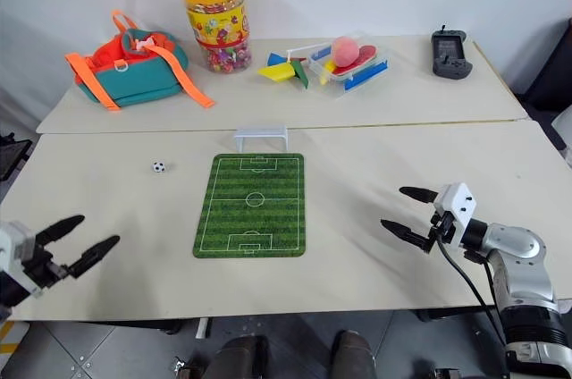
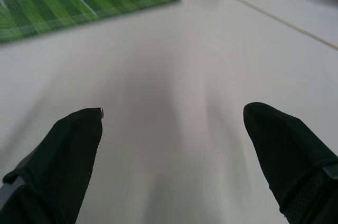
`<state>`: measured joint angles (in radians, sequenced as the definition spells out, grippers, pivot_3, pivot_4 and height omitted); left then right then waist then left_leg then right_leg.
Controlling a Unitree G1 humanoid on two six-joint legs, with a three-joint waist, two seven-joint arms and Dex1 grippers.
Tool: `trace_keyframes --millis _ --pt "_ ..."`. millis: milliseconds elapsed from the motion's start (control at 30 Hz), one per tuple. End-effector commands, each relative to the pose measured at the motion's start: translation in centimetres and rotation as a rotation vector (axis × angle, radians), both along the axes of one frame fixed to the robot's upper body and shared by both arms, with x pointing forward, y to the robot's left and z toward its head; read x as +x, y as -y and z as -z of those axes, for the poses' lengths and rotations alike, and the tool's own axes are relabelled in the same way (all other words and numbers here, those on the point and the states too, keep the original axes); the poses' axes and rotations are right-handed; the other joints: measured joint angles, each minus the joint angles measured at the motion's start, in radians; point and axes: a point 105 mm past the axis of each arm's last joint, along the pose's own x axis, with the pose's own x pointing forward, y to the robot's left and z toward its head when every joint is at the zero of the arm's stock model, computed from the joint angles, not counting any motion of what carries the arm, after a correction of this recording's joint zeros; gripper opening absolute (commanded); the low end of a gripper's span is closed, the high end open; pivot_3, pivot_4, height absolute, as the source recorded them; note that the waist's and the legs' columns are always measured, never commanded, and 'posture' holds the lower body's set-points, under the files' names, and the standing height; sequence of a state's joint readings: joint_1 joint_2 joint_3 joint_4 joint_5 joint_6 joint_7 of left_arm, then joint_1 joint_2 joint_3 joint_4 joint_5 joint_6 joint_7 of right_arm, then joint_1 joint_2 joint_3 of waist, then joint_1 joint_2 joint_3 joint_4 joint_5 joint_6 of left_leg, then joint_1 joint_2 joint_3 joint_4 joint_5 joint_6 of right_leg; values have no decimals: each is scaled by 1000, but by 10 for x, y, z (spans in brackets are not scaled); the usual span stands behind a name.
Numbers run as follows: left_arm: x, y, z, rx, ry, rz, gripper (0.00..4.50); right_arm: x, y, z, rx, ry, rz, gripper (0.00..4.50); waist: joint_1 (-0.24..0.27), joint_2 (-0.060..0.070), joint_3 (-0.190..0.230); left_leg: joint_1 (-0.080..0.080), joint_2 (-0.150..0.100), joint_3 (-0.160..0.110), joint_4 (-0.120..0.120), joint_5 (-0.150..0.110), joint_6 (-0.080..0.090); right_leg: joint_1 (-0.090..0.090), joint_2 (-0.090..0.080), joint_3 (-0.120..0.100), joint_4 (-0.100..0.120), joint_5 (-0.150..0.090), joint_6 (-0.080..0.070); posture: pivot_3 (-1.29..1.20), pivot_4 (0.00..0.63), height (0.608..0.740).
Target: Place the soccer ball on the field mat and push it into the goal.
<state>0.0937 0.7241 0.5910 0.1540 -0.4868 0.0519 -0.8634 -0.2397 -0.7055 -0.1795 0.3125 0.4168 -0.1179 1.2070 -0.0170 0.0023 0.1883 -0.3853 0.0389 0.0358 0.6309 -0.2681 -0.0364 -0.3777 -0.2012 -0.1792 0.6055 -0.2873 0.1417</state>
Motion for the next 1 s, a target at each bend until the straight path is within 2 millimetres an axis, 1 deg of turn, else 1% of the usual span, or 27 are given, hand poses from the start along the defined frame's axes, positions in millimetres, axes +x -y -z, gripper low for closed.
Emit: trace_keyframes --millis 33,100,167,200,300,500,667,767,933,1000 --pt "18 -8 -14 18 26 -75 4482 -10 2 -15 7 34 -36 4500 5 0 0 0 0 0 0 0 0 0 0 0 0 0 0 0 150 740" --pt "35 -8 -18 8 31 -94 4482 -9 2 -14 6 31 -25 4500 12 0 0 0 0 0 0 0 -1 0 0 0 0 0 0 0 150 740" --pt "43 -3 -20 9 35 -71 4482 -10 2 -13 8 34 -18 4500 13 0 0 0 0 1 0 0 -1 0 1 0 0 0 0 0 150 740" --pt "50 0 -19 0 24 -56 4482 -10 1 -13 8 37 -13 4500 13 0 0 0 0 1 0 0 -1 0 1 1 0 0 1 0 150 740" --pt "81 10 -11 -26 -19 -24 4482 -15 0 -10 4 36 0 4500 19 0 0 1 0 2 0 -1 -1 -1 2 2 0 1 1 0 150 740" --pt "117 25 -1 -64 -62 20 4482 -28 6 -5 -16 20 41 4500 18 -3 0 0 0 3 1 -1 -1 0 2 3 -1 1 2 0 150 740" --pt "138 39 6 -70 -96 32 4482 -37 8 -4 -16 23 75 4500 13 -7 2 0 0 4 1 -1 -1 0 2 3 -1 1 2 0 150 740" --pt "145 46 9 -69 -120 38 4482 -42 8 -2 -19 20 97 4500 13 -9 3 0 0 4 1 -1 -1 -1 2 4 -1 1 2 0 150 740" --pt "150 44 14 -31 -161 -2 4482 -46 11 -4 -25 26 125 4500 16 -10 4 0 0 4 1 -1 -1 -1 2 4 -1 1 2 0 150 740" --pt "151 41 13 -12 -167 -17 4107 -47 13 -4 -27 29 139 4500 16 -10 4 1 0 4 2 -1 -1 0 2 4 0 1 2 0 150 740"
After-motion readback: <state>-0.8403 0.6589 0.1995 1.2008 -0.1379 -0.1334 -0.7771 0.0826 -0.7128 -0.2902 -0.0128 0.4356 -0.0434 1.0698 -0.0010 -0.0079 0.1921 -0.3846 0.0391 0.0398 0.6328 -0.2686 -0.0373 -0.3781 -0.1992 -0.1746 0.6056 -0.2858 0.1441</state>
